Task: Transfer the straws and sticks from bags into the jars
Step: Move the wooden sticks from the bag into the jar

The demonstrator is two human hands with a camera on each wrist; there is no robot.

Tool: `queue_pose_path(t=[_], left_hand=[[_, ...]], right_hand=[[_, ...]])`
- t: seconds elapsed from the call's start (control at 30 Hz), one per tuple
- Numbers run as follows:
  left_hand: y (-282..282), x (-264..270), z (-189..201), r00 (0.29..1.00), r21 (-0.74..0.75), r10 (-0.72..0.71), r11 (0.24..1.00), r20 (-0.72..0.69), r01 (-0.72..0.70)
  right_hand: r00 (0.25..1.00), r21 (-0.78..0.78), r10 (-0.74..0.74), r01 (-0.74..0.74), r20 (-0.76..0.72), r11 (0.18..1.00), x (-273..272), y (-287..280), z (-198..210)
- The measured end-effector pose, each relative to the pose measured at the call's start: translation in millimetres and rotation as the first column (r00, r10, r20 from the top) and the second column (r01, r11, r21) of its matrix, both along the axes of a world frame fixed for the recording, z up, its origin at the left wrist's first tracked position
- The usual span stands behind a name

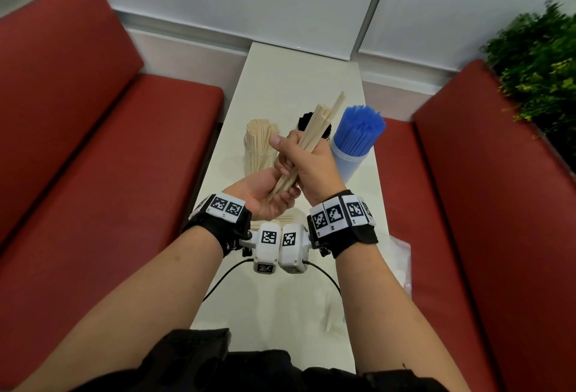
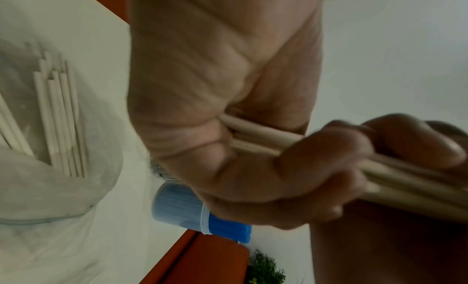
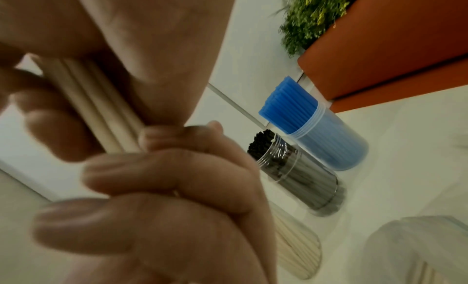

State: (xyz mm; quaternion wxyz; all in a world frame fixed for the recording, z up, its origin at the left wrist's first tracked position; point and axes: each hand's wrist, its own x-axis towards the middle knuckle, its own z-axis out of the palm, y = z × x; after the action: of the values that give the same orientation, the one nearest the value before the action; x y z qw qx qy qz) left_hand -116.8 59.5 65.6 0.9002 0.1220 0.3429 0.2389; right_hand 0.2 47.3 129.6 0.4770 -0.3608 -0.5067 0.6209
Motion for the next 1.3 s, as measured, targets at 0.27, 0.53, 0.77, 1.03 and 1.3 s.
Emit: queue_pose_path(t=[0.27,0.53,0.77,1.03,1.3], left_hand=[[1,-7,-6,0.999,0.019,0.004,1.000,-0.046,-0.003],[-2,-18,-18,0.996,-0.032,-0.064,0.998,-0.065,0.062],[-13,-33,-54,0.987,-0.090,0.066,0.993,-0.143,-0.080],[7,-40,-65,0.878,-0.044,0.412,0.900,-0.244,-0.434],[9,-50,-85,0.835,0.086,0.279,0.959,-0.474,-0.272]], right_hand=[[1.000,0.183,0.011,-0.008,-0.018,0.983,1,11,22],[0.993,0.121,0.005,-0.020,0.121,0.992,-10,13,15],[0.635,-0.035,0.221,-0.291,0.740,0.956,19,36,18],[0.680,-0.017,0.142,-0.187,0.720,0.982,7,73,37],[0.663,0.211,-0.226,0.104,0.714,0.972,-9,136,38]])
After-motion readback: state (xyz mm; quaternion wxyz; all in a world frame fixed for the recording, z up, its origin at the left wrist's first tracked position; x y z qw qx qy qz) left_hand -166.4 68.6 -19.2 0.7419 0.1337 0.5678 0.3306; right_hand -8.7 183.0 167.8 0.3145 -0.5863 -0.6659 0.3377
